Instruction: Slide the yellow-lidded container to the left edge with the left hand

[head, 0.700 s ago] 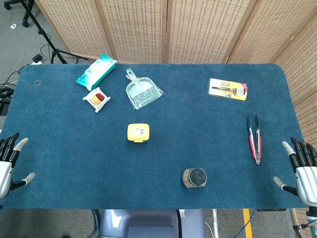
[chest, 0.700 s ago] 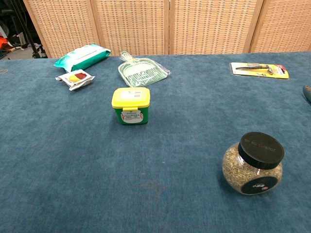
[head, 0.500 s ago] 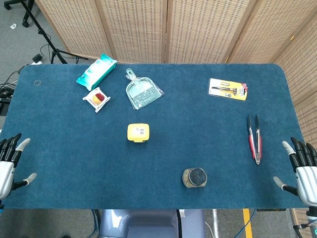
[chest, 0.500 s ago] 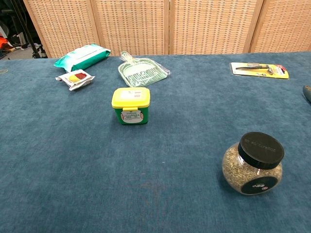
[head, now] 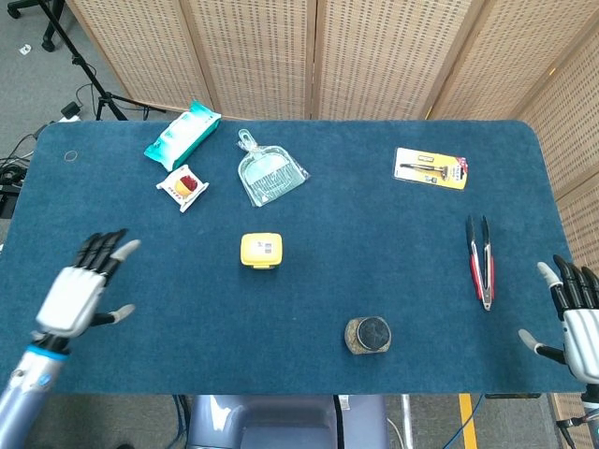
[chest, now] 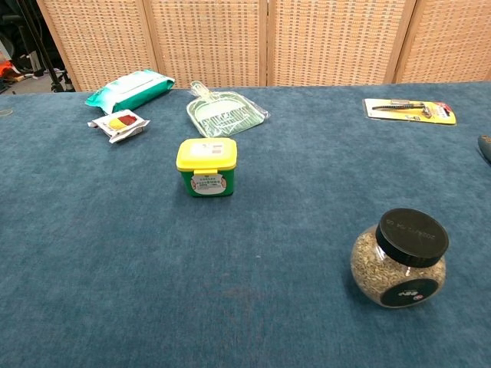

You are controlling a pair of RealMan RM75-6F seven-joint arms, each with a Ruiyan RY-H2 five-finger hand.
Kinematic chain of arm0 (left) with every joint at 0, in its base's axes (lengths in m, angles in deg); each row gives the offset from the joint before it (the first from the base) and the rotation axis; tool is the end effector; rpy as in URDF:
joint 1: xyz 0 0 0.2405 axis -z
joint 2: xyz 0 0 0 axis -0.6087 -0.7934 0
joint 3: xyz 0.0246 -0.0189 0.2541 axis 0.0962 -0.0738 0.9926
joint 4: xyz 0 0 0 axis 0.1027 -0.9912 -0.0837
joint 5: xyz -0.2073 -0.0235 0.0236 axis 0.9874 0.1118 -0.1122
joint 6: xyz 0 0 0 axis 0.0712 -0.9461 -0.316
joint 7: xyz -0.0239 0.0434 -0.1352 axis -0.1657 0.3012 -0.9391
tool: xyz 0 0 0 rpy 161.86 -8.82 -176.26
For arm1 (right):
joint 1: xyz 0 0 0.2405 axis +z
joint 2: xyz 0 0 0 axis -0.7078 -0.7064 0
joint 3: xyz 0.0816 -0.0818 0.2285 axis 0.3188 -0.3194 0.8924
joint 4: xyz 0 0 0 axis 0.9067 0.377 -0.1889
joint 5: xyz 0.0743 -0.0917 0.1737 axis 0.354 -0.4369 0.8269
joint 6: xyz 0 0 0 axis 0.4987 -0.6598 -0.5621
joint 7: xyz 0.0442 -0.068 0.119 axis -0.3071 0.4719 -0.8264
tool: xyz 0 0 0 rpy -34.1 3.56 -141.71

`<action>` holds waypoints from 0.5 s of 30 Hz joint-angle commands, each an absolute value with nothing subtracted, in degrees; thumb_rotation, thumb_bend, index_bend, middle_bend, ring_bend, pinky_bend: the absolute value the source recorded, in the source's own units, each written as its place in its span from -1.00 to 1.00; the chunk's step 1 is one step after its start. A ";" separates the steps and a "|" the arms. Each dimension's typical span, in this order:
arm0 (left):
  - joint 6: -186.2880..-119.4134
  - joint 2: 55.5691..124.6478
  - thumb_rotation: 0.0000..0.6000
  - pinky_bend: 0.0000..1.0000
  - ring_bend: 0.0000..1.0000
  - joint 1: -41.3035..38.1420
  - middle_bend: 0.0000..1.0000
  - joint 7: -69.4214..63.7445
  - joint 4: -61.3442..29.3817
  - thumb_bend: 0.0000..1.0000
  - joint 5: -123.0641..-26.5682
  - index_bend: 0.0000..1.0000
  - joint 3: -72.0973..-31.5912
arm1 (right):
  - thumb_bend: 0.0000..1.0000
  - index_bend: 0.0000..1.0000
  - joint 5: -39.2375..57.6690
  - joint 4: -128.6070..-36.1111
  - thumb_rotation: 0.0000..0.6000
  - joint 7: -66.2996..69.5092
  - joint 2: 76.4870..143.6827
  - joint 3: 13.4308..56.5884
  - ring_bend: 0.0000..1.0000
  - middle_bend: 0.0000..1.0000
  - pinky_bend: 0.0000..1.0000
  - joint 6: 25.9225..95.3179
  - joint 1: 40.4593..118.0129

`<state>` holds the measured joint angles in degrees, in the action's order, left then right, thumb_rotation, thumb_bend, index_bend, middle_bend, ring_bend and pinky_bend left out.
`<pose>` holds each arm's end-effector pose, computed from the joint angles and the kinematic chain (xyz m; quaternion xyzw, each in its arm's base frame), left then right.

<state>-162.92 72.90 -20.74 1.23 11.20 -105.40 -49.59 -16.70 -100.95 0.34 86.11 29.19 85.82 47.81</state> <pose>-0.2256 0.2384 0.1171 -0.6837 -0.3473 -0.4444 0.4631 -0.3077 -0.1749 0.1953 0.5878 -0.3497 0.4101 0.6034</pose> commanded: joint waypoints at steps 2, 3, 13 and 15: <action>-150.32 77.96 1.00 -1.00 -1.00 -9.99 -1.00 6.09 15.85 -0.99 -100.30 -1.00 -54.73 | -1.00 -0.92 -16.24 -100.71 1.00 0.26 86.16 29.24 -1.00 -1.00 -1.00 85.16 48.02; -149.10 79.30 1.00 -1.00 -1.00 -8.78 -1.00 7.32 15.66 -0.99 -98.85 -1.00 -55.33 | -1.00 -0.92 -16.02 -100.59 1.00 0.26 86.21 29.25 -1.00 -1.00 -1.00 84.80 48.15; -142.93 92.82 1.00 -1.00 -1.00 0.93 -1.00 23.36 6.92 -0.99 -79.16 -1.00 -59.64 | -1.00 -0.92 -14.65 -100.09 1.00 -0.16 86.31 29.72 -1.00 -1.00 -1.00 83.89 48.51; -143.33 94.19 1.00 -1.00 -1.00 1.77 -1.00 23.73 5.35 -0.99 -77.77 -1.00 -59.98 | -1.00 -0.92 -14.51 -100.16 1.00 -0.65 86.13 29.84 -1.00 -1.00 -1.00 84.18 48.36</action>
<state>-144.18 91.56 -0.43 22.17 7.92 -80.40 -58.66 -14.57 -100.13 -0.54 86.20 29.79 84.08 48.42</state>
